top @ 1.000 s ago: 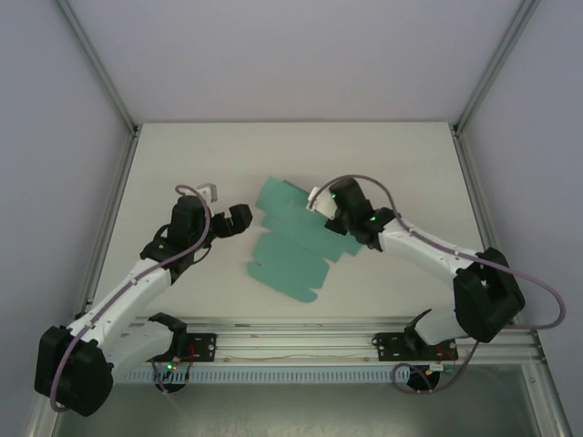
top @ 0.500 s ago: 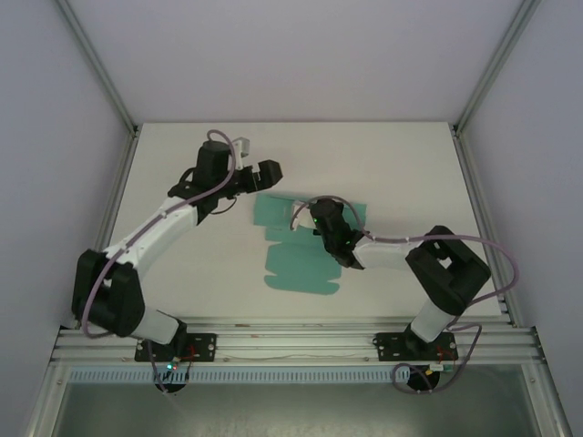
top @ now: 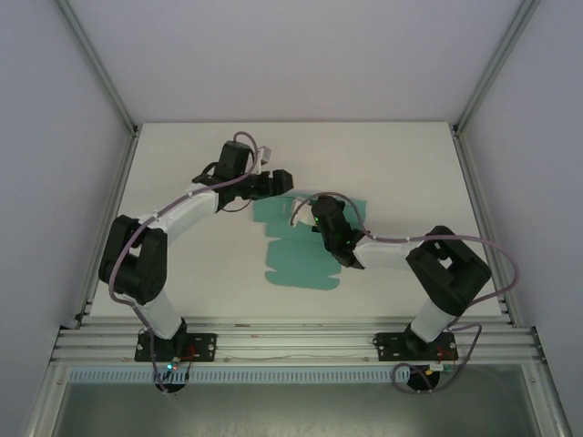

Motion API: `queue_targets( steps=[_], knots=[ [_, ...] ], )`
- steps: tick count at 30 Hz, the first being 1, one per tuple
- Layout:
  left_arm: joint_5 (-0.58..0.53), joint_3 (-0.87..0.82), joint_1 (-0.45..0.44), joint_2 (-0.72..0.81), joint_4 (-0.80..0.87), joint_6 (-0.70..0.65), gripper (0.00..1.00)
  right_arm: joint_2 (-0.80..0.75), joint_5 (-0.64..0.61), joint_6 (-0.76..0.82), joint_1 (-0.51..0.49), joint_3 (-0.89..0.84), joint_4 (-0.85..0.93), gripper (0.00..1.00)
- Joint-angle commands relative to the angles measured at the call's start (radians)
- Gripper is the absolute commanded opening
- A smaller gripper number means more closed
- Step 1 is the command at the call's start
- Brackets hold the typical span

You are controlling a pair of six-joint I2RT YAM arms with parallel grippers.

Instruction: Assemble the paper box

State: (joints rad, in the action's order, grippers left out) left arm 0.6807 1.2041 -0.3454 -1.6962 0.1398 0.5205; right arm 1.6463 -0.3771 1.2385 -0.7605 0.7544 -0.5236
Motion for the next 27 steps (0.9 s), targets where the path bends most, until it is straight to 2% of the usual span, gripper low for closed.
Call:
queue_targets(
  steps=[1, 3, 8, 12, 17, 23, 27],
  knots=[
    [0.075, -0.043, -0.024, 0.025, -0.048, 0.027, 0.76, -0.046, 0.017, -0.079, -0.005, 0.014, -0.064, 0.00],
    [0.104, -0.057, -0.030, 0.017, -0.098, 0.081, 0.71, -0.051, 0.035, -0.105, -0.005, 0.014, -0.061, 0.00],
    [0.111, -0.056, -0.049, -0.001, -0.138, 0.127, 0.67, -0.045, 0.041, -0.135, -0.005, 0.020, -0.109, 0.00],
    [0.142, -0.083, -0.050, -0.024, -0.275, 0.224, 0.62, -0.044, 0.129, -0.133, -0.005, -0.005, -0.119, 0.00],
    [0.136, -0.106, -0.056, -0.058, -0.412, 0.341, 0.52, -0.028, 0.143, -0.123, -0.007, -0.022, -0.174, 0.00],
    [0.073, -0.098, -0.069, -0.062, -0.374, 0.332, 0.40, -0.042, 0.169, -0.132, -0.007, -0.039, -0.201, 0.00],
    [0.076, -0.110, -0.069, -0.052, -0.409, 0.328, 0.38, -0.067, 0.203, -0.160, -0.007, -0.056, -0.190, 0.00]
  ],
)
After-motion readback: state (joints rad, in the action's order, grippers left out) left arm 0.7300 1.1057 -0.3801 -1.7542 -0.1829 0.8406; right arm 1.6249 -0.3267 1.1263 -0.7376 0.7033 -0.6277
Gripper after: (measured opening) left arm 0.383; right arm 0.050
